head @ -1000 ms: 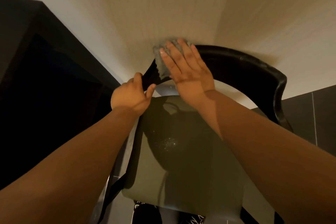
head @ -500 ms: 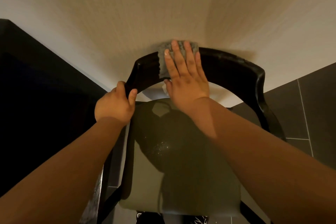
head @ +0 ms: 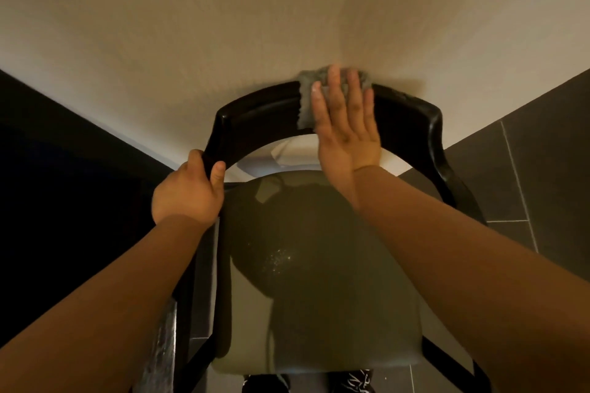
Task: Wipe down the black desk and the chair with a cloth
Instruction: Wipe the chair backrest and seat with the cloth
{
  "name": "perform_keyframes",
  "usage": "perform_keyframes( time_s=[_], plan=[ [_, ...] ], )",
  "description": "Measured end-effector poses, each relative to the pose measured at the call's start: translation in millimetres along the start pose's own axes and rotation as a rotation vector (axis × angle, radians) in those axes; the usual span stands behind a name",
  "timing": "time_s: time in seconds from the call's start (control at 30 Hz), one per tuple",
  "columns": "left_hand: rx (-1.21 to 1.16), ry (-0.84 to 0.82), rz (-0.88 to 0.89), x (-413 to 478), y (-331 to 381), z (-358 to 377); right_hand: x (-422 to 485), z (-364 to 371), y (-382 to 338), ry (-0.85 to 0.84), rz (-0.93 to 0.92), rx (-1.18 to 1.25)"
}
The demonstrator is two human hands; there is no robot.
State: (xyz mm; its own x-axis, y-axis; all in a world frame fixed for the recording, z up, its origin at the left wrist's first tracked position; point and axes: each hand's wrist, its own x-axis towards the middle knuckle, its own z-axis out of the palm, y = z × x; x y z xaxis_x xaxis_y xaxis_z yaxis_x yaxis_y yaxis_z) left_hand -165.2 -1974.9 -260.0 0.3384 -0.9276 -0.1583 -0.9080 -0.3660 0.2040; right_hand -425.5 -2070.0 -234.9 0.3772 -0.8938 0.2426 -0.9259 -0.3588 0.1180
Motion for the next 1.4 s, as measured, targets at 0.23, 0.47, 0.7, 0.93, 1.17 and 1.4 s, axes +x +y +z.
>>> perform_keyframes(
  time_s=[0.23, 0.47, 0.7, 0.93, 1.17, 1.4],
  plan=[
    [0.016, -0.016, -0.001, 0.8, 1.9, -2.6, -30.0, -1.8, 35.2, 0.002, 0.203, -0.114],
    [-0.114, -0.007, 0.074, -4.3, 1.1, -6.5, -24.1, -8.6, 11.1, 0.004, 0.349, 0.067],
    [-0.329, -0.021, 0.307, 15.3, 27.4, -49.9, -41.5, -26.1, 46.3, -0.074, 0.280, -0.019],
    [0.244, 0.211, 1.098, 70.1, 119.6, -100.9, -38.7, -33.5, 28.2, -0.115, 0.550, 0.104],
    [0.934, 0.299, 1.466, 97.8, 180.9, -100.5, -43.5, -14.8, 29.2, -0.046, 0.473, 0.090],
    [1.087, 0.218, 1.528, 102.1, 188.1, -97.1, -60.0, -14.8, 37.3, 0.047, 0.599, 0.249]
  ],
)
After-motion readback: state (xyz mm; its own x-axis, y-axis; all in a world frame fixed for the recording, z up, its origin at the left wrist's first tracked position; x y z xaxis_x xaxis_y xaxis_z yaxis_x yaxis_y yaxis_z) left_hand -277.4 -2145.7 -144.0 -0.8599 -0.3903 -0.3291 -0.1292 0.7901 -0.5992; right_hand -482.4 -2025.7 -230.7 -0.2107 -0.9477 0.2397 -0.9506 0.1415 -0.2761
